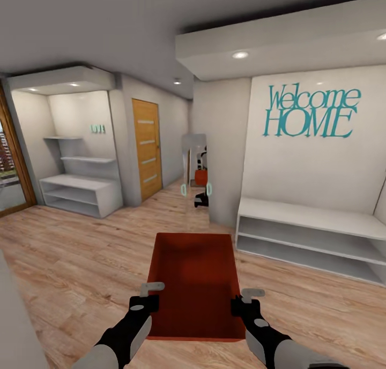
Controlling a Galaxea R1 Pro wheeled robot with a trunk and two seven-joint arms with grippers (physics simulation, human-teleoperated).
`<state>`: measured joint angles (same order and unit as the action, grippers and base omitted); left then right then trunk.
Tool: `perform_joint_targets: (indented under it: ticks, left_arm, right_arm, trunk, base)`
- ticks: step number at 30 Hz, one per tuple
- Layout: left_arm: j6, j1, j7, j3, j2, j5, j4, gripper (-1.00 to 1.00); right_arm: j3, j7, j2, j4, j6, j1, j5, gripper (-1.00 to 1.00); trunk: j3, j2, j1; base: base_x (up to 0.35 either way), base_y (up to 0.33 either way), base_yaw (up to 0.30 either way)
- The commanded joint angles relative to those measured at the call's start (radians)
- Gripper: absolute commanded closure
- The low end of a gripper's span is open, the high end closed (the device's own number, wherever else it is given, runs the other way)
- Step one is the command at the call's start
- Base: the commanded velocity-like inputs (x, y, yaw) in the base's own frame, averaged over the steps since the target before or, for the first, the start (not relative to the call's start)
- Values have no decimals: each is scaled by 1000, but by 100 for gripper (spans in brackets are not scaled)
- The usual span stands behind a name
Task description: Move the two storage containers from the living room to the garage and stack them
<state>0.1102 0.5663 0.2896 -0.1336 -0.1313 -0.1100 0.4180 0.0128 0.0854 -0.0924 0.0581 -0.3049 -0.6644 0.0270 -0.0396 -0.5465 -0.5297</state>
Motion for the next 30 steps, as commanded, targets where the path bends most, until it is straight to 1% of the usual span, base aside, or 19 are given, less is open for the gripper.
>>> perform_joint_targets:
  ticks: [1, 5, 8, 30]
  left_arm:
    - [6, 1, 11, 78, 18, -16, -1, 100]
    - [6, 1, 11, 78, 18, -15, -2, 100]
    - [6, 1, 11, 78, 19, -16, -2, 100]
    - [6, 1, 11, 78, 18, -16, -2, 100]
  right_arm:
    - [-34, -3, 6, 2, -28, 0, 7, 100]
    - [-34, -3, 6, 2, -28, 0, 7, 100]
    - [-34, -3, 6, 2, -29, 0, 6, 100]
    - [-33, -3, 6, 2, -28, 0, 6, 100]
  trunk:
    - [1, 0, -1]
    - [3, 0, -1]
    - [3, 0, -1]
    - [3, 0, -1]
  base:
    - [322, 0, 269]
    - [322, 0, 222]
    - [321, 0, 70]
    - [321, 0, 5]
